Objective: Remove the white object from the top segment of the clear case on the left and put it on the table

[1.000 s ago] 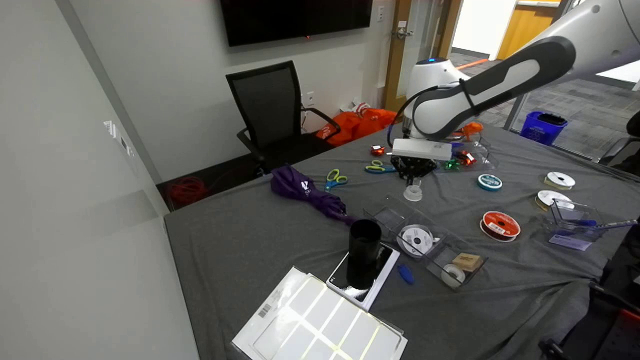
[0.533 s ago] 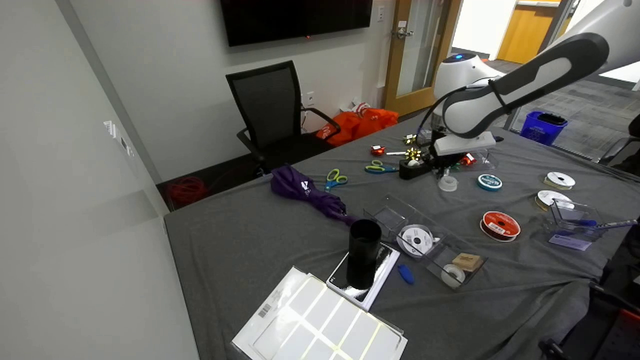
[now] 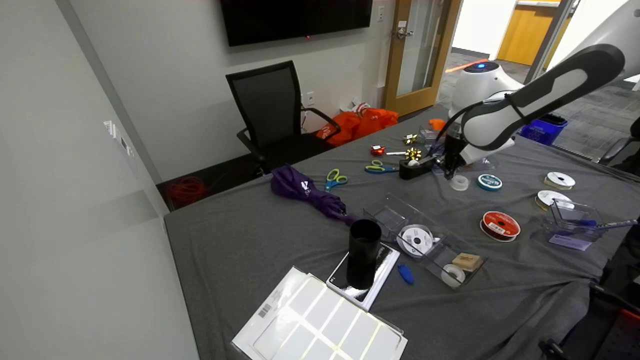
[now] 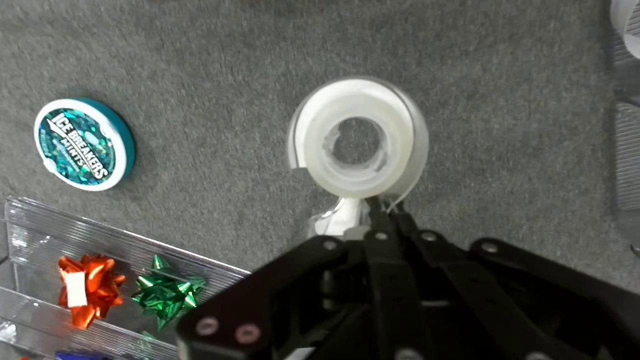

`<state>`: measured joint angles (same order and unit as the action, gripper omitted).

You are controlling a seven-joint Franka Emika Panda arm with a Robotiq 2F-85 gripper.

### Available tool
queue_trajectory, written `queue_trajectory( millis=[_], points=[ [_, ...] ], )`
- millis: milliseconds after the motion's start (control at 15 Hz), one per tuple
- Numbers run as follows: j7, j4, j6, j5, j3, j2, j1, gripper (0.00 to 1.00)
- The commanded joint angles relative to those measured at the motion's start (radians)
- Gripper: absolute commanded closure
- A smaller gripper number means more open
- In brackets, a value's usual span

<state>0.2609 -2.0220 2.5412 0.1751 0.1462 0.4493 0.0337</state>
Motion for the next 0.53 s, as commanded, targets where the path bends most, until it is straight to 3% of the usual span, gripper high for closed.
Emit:
queue_trajectory(
  millis=[0,267,333,467],
  points=[
    [-0.092,-0.071,0.066,0.016,-0.012,-0.042,-0.014,0.99],
    [-0.140,-0.087,0.093,0.021,-0.006,-0.042,-0.012,0.99],
    [-0.107,-0.033,0.059,0.003,-0.005,-0.001,-0.005,0.99],
    [-0.108,-0.032,0.060,0.003,-0.005,0.001,-0.004,0.96]
  ],
)
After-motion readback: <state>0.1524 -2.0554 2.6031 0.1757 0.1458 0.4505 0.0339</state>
